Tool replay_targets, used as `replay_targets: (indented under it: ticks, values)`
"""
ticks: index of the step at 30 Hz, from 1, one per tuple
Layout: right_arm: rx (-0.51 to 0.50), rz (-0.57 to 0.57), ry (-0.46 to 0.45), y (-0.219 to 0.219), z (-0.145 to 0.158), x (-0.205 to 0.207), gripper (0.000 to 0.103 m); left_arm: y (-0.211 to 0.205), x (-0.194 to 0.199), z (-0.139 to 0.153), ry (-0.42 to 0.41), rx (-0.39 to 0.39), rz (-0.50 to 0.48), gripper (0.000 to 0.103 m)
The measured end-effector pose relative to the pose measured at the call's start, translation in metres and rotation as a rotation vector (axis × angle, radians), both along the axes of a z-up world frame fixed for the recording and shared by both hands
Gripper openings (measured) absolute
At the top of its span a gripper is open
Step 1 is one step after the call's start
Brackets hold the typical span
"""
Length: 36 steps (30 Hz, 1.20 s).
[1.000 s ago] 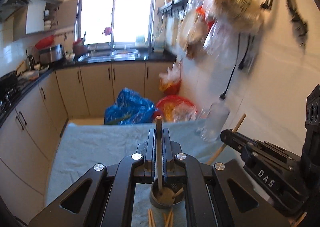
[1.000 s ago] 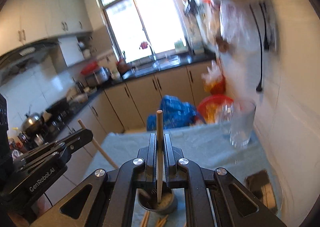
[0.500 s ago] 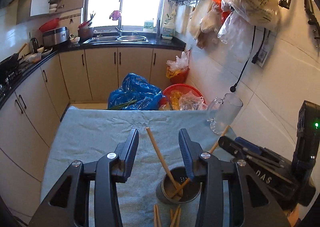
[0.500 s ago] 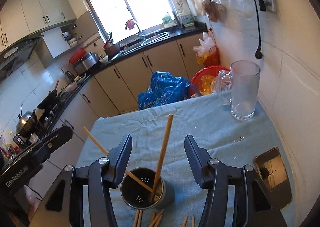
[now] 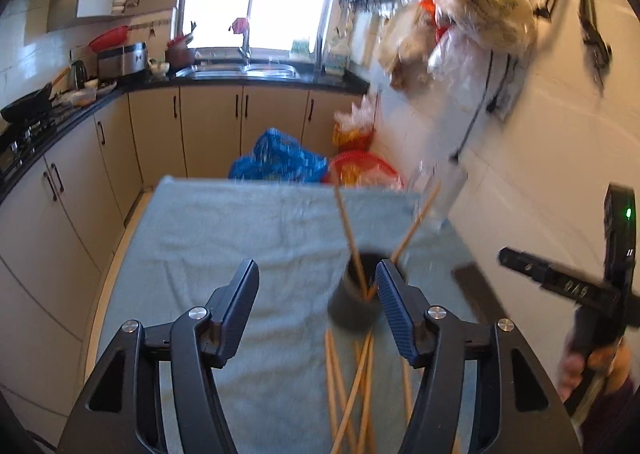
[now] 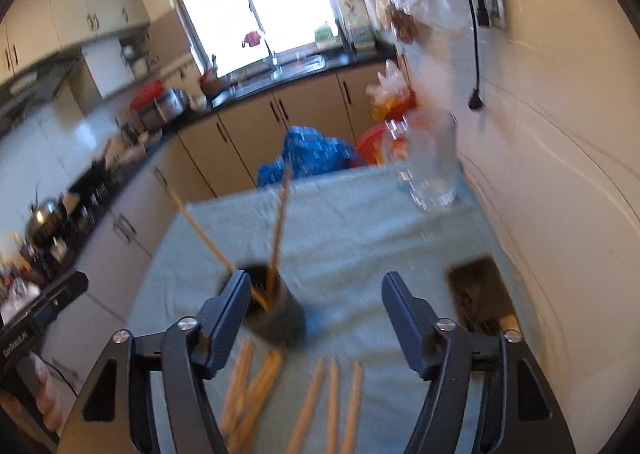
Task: Organize utensils
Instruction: 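Move both open tools back down to the remaining chopsticks on the towel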
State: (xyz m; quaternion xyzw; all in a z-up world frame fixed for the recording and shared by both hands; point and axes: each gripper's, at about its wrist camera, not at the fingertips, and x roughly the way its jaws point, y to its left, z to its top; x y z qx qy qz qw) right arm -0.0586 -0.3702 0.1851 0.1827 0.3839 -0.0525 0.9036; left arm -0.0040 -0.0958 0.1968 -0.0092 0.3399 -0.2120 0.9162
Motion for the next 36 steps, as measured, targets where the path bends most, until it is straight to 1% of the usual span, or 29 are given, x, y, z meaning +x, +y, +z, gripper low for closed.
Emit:
replay_targets:
  ticks: [2,3,6,7,8,9,10,11,12,16,18,21,22,23,25,26,28,30,33,36]
  values:
    - [-0.013,0.023,0.063,0.0,-0.015,-0.012,0.076,0.003,-0.012,-0.023,0.031,0.035,-0.023,0.06]
    - [-0.021,0.044,0.121,0.002,-0.031,-0.021,0.076,0.003,-0.017,-0.039,0.057,0.058,-0.039,0.06]
    - [-0.028,0.074,0.237,0.006,-0.072,-0.038,0.075,-0.005,-0.024,-0.085,0.153,0.112,-0.096,0.059]
    - [-0.019,0.075,0.263,0.007,-0.086,-0.042,0.074,-0.009,-0.026,-0.098,0.181,0.127,-0.114,0.054]
    - [0.003,0.073,0.282,0.006,-0.098,-0.046,0.068,-0.016,-0.028,-0.111,0.203,0.149,-0.137,0.043]
    - [0.022,0.073,0.293,0.004,-0.106,-0.046,0.058,-0.025,-0.03,-0.123,0.218,0.183,-0.167,0.037]
    - [0.062,0.075,0.312,0.003,-0.121,-0.048,0.053,-0.032,-0.03,-0.129,0.222,0.205,-0.183,0.031]
    - [0.084,0.075,0.321,0.003,-0.129,-0.049,0.049,-0.04,-0.032,-0.135,0.219,0.231,-0.203,0.031]
    - [0.097,0.076,0.322,0.003,-0.136,-0.049,0.048,-0.05,-0.033,-0.142,0.209,0.255,-0.227,0.031]
    - [0.109,0.082,0.311,0.007,-0.151,-0.045,0.046,-0.07,-0.029,-0.154,0.197,0.301,-0.257,0.031]
    - [0.107,0.086,0.31,0.008,-0.156,-0.04,0.041,-0.077,-0.023,-0.158,0.197,0.317,-0.264,0.03]
    - [0.068,0.088,0.307,0.014,-0.16,-0.031,0.036,-0.09,-0.009,-0.163,0.205,0.342,-0.257,0.022]
    - [0.054,0.089,0.303,0.014,-0.161,-0.028,0.035,-0.092,-0.003,-0.166,0.215,0.352,-0.253,0.018]
    - [0.048,0.091,0.304,0.016,-0.161,-0.026,0.032,-0.093,-0.001,-0.167,0.219,0.358,-0.251,0.016]
    - [0.021,0.093,0.305,0.019,-0.161,-0.021,0.031,-0.095,0.003,-0.171,0.222,0.368,-0.257,0.016]
    - [0.014,0.093,0.304,0.02,-0.16,-0.019,0.031,-0.096,0.005,-0.173,0.227,0.362,-0.27,0.016]
    - [0.01,0.091,0.302,0.02,-0.16,-0.017,0.031,-0.091,0.005,-0.168,0.234,0.312,-0.279,0.016]
    - [0.012,0.091,0.298,0.021,-0.16,-0.017,0.031,-0.083,0.003,-0.16,0.225,0.258,-0.289,0.017]
    - [0.02,0.089,0.29,0.021,-0.162,-0.015,0.031,-0.078,0.0,-0.158,0.219,0.246,-0.321,0.017]
    - [0.024,0.082,0.285,0.022,-0.163,-0.014,0.032,-0.079,-0.002,-0.166,0.228,0.271,-0.349,0.017]
